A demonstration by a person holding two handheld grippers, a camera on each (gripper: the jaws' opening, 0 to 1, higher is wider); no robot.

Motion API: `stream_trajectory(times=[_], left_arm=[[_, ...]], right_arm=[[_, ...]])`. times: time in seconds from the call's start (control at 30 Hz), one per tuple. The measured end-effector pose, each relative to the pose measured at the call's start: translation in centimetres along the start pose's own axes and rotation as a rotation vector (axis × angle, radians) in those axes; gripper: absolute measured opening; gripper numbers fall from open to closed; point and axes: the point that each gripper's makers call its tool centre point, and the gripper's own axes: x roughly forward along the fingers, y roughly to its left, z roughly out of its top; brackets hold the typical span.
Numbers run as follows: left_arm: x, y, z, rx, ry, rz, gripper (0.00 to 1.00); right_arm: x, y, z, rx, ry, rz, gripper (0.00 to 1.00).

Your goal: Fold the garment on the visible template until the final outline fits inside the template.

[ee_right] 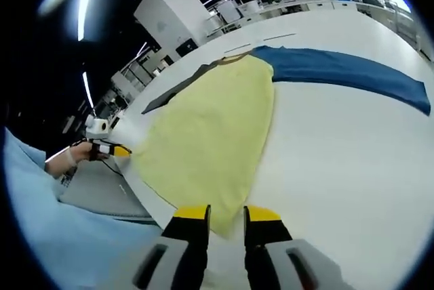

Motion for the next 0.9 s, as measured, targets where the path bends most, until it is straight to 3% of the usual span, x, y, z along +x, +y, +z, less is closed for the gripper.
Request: stream_trajectory(times=[0.1,0.17,0.2,0.33,0.43,0.57,0.63,0.73,0.9], left_arm=[[-0.1,0.0,1.1,0.105,-0.05,0.015,0.3],[-0.2,-0.3,1.3,0.115,-0.06,0.006,0.42],[-0.2,-0.4,2.2,0.169,-0.108,0.008,0.48],[0.1,-0.2,2.6,0.256,-0.113,0.05,0.74],[0.3,-0.1,2.5,0.264,-0.102,0.053,0.8],[0.4,0.5,3.1,0.294,-0.121,0.095,0.99],[0.3,0.8,3.3,0.308,-0.124,0.1,0.99],[0.3,1.1,3.8,0.311,-0.142,0.12,0.99],[0.3,1.0,4.4,0.298,-0.159,0.122,0.98]], right_arm=[[0.0,0.1,0.5,-0.042,-0.024,-0.009,0.34],[0.0,0.1,0.9,-0.078,-0.044,-0.013,0.46],[0.1,0.1,1.0,-0.08,-0.048,-0.017,0.51],[0.1,0.2,1.7,-0.113,-0.082,-0.029,0.67],[0.0,-0.3,2.0,-0.116,-0.095,-0.048,0.76],[-0.3,-1.3,2.6,-0.12,-0.121,-0.101,0.95],[-0.5,-1.7,2.9,-0.115,-0.128,-0.114,1.0],[-0.9,-3.0,3.9,-0.08,-0.162,-0.138,1.0],[-2.6,-6.7,6.5,-0.058,-0.223,-0.231,1.0]])
